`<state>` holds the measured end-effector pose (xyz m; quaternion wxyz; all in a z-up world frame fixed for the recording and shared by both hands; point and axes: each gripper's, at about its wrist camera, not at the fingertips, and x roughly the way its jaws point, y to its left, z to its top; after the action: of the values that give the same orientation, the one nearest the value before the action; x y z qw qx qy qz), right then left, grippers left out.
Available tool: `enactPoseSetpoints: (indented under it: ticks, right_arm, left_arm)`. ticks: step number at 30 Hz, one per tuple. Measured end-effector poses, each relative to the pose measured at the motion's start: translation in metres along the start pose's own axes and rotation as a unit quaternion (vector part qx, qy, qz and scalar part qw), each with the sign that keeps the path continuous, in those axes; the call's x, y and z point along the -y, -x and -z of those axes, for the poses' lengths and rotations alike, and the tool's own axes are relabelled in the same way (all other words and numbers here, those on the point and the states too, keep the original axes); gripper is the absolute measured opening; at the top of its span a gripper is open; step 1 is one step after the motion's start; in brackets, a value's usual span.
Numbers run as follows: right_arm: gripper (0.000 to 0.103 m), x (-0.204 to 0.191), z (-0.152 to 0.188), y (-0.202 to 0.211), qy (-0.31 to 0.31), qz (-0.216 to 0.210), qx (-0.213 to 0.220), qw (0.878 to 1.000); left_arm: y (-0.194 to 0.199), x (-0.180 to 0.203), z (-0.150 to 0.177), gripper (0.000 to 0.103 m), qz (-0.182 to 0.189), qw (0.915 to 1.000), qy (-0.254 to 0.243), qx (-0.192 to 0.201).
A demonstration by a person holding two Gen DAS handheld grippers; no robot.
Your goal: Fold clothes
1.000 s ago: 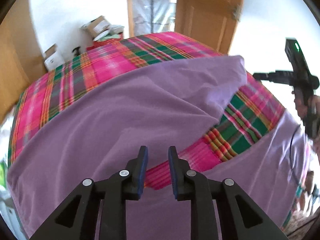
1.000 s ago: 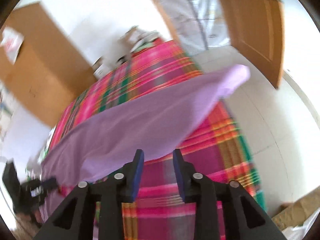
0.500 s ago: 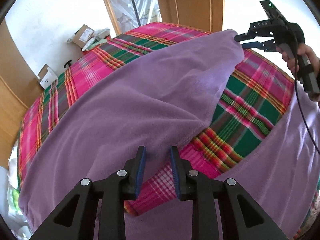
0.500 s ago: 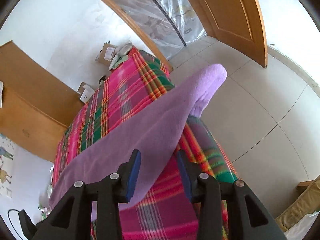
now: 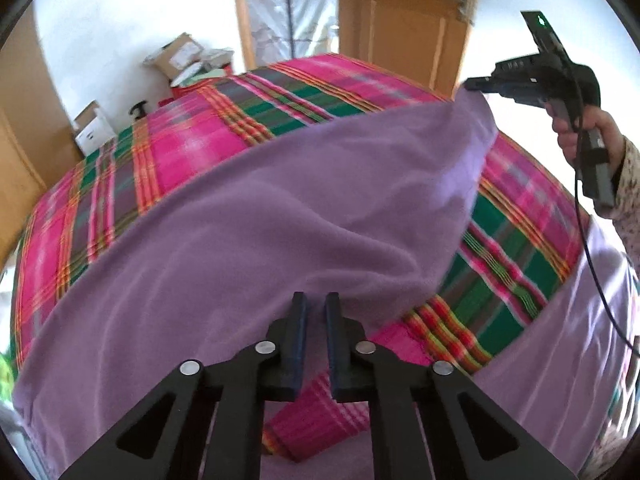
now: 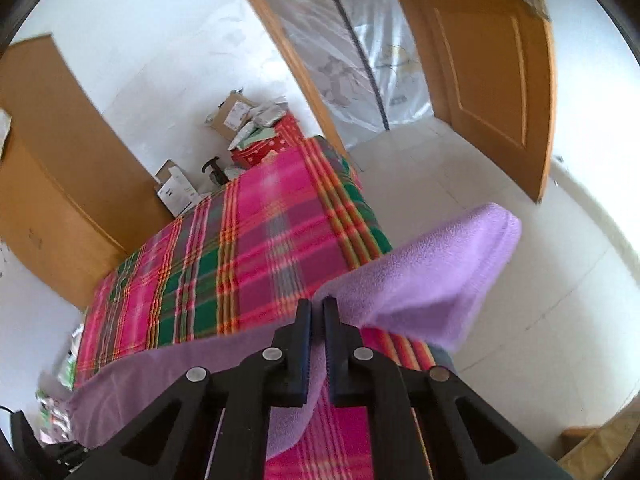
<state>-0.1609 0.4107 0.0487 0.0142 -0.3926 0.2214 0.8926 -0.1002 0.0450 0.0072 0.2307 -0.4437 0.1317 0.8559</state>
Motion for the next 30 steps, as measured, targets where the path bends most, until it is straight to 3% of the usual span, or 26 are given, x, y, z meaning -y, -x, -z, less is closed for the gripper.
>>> enactPoseSetpoints:
  ticks: [5,7,9,11,17,20,27,30]
  right_arm:
    - [0.006,-0.027,-0.023,-0.033,0.042,0.010,-0.027,0.999]
    - [0.011,-0.036,-0.028,-0.045,0.056,0.012,-0.037,0.998]
    - [0.011,-0.042,-0.032,-0.053,0.067,-0.012,-0.057,0.996]
    - [0.017,-0.044,-0.034,-0.053,0.062,-0.021,-0.050,0.997]
    - [0.026,-0.014,-0.038,-0.024,0.005,-0.049,-0.007,0.999]
    - [0.026,-0.003,-0.029,-0.008,-0.013,-0.059,-0.001,0.998]
    - [0.027,0.000,0.002,-0.007,-0.020,-0.118,-0.052,0.991]
    - [0.039,-0.005,0.007,-0.010,-0.020,-0.137,-0.059,0.989]
  left_arm:
    - [-0.003,-0.013,-0.002,0.009,-0.003,0.9996,0.027,-0.001]
    - [-0.003,-0.012,-0.002,0.009,-0.004,0.9996,0.027,-0.002]
    - [-0.003,-0.004,-0.001,0.017,-0.007,0.9999,0.014,-0.003]
    - [-0.002,0.002,-0.001,0.023,-0.006,1.0000,0.005,-0.003]
    - [-0.005,0.014,0.003,0.023,0.003,0.9999,-0.010,-0.009]
    - [-0.003,0.011,0.004,0.023,0.007,0.9999,0.001,-0.009]
    - [0.001,0.016,0.010,0.023,-0.007,0.9999,-0.006,-0.009]
    - [0.004,0.025,0.013,0.025,-0.025,0.9993,-0.028,-0.005]
